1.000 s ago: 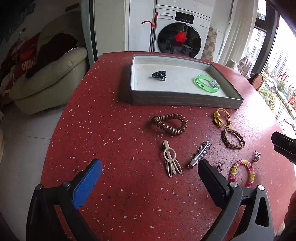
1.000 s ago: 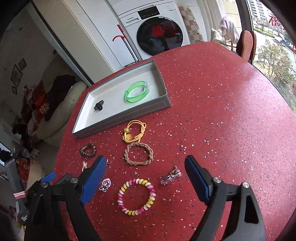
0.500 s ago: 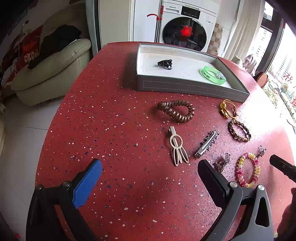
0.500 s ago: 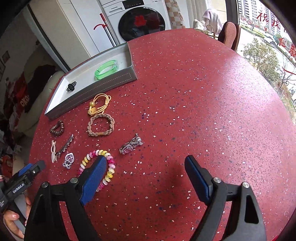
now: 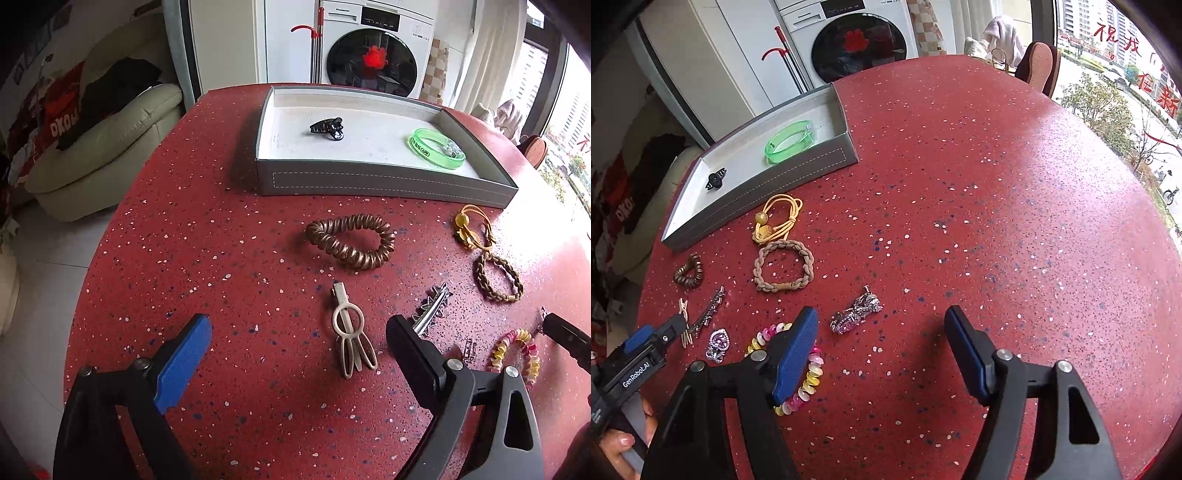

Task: Organize jewelry
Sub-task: 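Grasp the cream hair clip with the left gripper while the right grasps a silver brooch, then carry both items into the tray and open both grippers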

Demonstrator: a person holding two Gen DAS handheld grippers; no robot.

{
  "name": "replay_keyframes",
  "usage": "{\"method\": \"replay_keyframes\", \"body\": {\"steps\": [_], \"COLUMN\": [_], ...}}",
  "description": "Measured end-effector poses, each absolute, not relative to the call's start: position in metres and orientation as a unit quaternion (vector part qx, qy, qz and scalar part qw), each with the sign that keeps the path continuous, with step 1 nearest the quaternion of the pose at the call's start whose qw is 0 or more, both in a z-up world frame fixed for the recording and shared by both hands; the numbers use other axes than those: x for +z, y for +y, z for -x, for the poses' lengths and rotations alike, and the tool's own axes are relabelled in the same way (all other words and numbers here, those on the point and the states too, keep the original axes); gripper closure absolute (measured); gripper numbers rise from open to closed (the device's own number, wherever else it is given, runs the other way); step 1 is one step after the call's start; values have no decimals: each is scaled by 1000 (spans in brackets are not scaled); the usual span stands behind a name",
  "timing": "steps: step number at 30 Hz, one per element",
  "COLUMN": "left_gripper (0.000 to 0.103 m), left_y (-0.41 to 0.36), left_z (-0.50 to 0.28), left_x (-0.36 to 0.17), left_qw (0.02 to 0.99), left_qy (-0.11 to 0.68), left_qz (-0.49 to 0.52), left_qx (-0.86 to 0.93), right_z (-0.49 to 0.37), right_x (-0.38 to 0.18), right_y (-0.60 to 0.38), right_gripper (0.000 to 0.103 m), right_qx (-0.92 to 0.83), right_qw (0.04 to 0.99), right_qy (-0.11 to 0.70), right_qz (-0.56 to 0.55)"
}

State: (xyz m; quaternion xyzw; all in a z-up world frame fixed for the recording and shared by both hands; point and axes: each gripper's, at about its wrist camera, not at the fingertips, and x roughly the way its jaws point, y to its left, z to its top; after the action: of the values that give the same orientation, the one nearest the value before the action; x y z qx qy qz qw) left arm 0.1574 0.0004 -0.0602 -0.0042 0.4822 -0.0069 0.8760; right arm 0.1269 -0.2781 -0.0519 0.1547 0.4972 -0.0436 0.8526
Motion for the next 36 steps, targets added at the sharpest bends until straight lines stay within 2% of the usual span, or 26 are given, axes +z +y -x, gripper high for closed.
{"method": "replay_keyframes", "body": {"steps": [5,9,11,12,13,14,15,17,36], "left_gripper": [9,19,32,36,45,55,57,65,65], "left_y": [-3,-7,-11,-12,-14,-16,-17,-18,6], "left_z": [-160,-157,-154,-154,-153,-153,-153,-152,-146], "left_x": [-65,-64,-62,-61,-60,-60,-59,-59,-25], "left_qw": [874,877,879,879,879,879,879,881,890], "left_qy": [486,479,476,476,476,474,473,470,442], "left_qz": [-8,-16,-20,-21,-21,-26,-28,-31,19], "left_qx": [-6,-18,-29,-34,-39,-41,-45,-51,-109], "right_z": [-130,-128,-125,-124,-124,-123,-122,-120,-115], "right_x": [-55,-56,-56,-56,-55,-55,-55,-54,-28], "right_y": [-263,-251,-248,-247,-247,-247,-247,-249,-278], "right_gripper": [38,51,60,70,83,87,92,93,93], "right_qx": [-55,-63,-57,-55,-52,-48,-46,-39,23], "right_qw": [859,867,871,872,872,873,874,875,880], "right_qy": [496,492,487,486,485,485,484,481,449], "right_qz": [-114,-52,-35,-32,-30,-30,-30,-36,-153]}}
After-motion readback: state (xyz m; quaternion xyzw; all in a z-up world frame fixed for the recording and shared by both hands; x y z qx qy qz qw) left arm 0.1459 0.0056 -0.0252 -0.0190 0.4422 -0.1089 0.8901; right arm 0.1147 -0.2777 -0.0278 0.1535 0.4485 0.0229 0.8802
